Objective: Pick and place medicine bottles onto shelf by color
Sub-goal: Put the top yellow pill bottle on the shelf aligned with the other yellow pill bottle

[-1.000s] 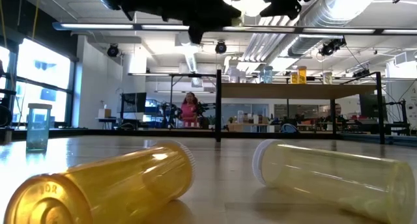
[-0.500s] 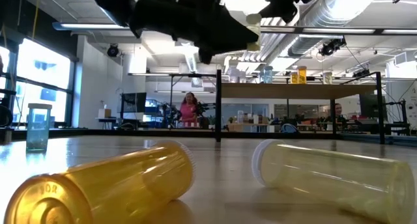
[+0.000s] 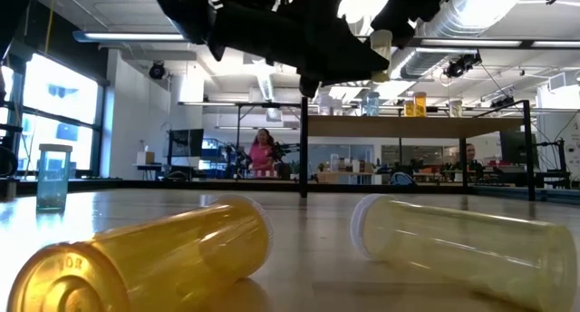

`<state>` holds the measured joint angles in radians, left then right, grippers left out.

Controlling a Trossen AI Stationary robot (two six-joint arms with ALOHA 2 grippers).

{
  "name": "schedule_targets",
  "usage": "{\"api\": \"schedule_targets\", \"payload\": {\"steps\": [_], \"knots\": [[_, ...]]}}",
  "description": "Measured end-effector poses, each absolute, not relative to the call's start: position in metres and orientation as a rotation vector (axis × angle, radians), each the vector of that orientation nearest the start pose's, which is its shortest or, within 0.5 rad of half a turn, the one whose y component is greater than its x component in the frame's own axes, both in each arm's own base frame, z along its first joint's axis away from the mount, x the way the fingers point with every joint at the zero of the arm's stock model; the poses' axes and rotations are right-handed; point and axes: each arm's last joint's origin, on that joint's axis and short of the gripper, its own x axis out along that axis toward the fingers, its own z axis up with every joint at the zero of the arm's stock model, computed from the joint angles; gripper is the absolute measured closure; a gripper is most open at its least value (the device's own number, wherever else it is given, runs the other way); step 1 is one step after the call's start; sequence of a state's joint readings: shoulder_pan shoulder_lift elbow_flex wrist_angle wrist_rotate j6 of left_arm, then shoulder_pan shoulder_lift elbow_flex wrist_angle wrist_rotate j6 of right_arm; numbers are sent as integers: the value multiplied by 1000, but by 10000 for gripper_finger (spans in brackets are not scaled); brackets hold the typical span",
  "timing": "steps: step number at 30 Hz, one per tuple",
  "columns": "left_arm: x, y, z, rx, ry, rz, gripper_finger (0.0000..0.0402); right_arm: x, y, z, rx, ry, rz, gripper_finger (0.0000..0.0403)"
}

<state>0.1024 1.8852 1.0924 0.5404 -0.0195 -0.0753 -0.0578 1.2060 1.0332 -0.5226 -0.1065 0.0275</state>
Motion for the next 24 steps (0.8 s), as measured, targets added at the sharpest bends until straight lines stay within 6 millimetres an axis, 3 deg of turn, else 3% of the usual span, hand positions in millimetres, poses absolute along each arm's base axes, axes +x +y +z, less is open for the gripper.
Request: {"api": "schedule_targets", "payload": {"steps": [16, 24], "knots": [[408, 46, 200, -77, 230, 200, 321, 249, -12, 303, 81, 729, 18, 180], [408, 48, 201, -77, 212, 206, 321, 249, -12, 303, 98, 728, 10, 245]]}}
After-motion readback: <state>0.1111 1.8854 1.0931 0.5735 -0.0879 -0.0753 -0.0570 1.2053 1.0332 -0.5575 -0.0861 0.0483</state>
